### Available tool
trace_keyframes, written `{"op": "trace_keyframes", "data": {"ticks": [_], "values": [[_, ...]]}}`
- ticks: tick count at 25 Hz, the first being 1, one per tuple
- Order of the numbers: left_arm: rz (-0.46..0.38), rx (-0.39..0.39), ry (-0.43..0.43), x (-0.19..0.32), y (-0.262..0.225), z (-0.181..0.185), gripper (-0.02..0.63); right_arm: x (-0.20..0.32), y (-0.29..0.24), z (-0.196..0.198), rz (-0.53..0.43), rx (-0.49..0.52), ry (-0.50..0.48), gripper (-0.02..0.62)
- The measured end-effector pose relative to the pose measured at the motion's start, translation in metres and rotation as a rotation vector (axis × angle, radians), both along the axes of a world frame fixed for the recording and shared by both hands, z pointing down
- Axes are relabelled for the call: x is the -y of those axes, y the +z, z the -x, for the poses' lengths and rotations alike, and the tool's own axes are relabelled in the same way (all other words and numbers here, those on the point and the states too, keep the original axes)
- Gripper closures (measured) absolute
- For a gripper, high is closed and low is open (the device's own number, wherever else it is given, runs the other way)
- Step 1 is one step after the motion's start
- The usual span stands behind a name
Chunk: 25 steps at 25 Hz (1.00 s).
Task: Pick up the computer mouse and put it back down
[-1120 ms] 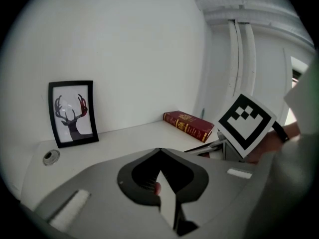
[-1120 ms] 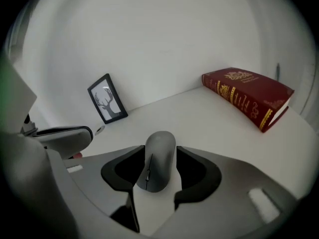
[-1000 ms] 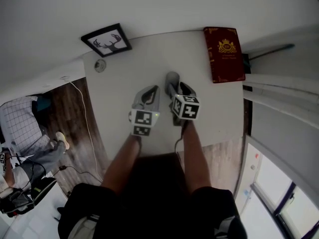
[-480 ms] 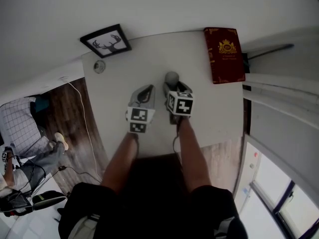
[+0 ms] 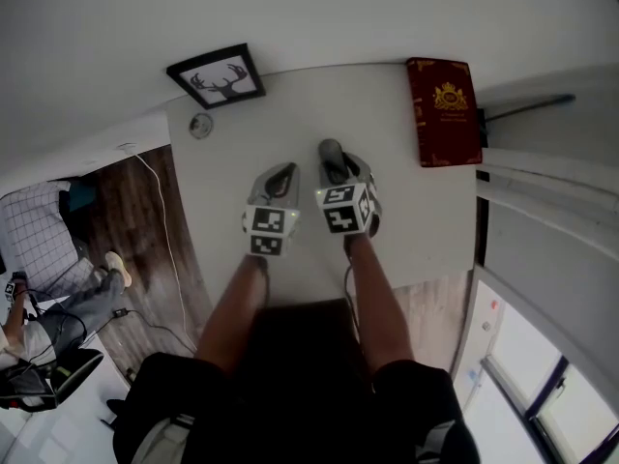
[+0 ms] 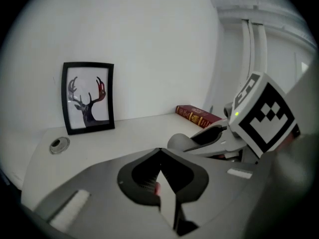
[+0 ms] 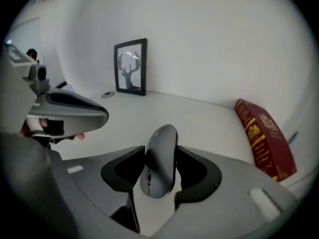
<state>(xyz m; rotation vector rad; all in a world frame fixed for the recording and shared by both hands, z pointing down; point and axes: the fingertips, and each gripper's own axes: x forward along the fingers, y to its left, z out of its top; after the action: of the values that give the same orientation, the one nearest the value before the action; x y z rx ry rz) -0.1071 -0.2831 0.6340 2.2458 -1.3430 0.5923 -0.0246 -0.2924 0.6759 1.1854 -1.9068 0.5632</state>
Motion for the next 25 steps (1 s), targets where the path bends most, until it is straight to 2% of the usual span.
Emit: {"op": "trace_keyframes", "data": {"ticks": [5, 8, 12, 15, 20, 22, 25], "values": [[-0.070, 0.094, 0.082, 0.007, -0.003, 0.004, 0.606, -0.005, -0.006, 0.010, -0.092, -0.148, -0.191, 0.397], [-0.107, 0.156, 0.186, 0.006, -0.002, -0.002, 0.606, -0.008, -0.008, 0.014, -0.125, -0.208, -0.272, 0.400], [-0.174, 0.287, 0.403, 0.001, 0.000, -0.019, 0.606, -0.012, -0.008, 0.016, -0.152, -0.222, -0.333, 0.403], [-0.240, 0.379, 0.535, 0.003, -0.001, -0.032, 0.606, -0.013, -0.008, 0.017, -0.185, -0.236, -0.398, 0.403], [-0.241, 0.400, 0.641, 0.008, 0.001, -0.045, 0.598, -0.015, -0.008, 0.016, -0.229, -0.254, -0.492, 0.403], [-0.212, 0.423, 0.730, 0.005, 0.005, -0.049, 0.477, -0.016, -0.008, 0.016, -0.245, -0.264, -0.535, 0.403], [-0.205, 0.500, 0.861, 0.002, 0.011, -0.055, 0.409, -0.017, -0.008, 0.016, -0.279, -0.288, -0.612, 0.403]]}}
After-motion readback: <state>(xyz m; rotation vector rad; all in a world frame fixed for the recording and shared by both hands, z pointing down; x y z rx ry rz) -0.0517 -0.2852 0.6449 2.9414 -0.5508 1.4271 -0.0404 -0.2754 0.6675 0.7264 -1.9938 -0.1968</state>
